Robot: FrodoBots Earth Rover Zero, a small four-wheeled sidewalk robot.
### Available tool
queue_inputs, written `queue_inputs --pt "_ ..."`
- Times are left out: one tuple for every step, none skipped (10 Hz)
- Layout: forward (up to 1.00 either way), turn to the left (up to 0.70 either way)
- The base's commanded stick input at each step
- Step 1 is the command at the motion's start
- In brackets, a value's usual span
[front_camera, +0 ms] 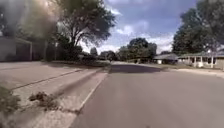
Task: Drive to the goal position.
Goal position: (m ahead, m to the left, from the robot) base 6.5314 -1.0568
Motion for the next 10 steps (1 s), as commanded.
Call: queue_inputs --pt "1.00 0.00" --pt "1.00 0.00" --pt "1.00 0.00" --pt "1.00 0.00" --pt "1.00 0.00" --pt "1.00 0.00" --pt "1.00 -0.08" --pt "1.00 -0.37" --pt "1.00 -0.13" --pt "1.00 -0.05"
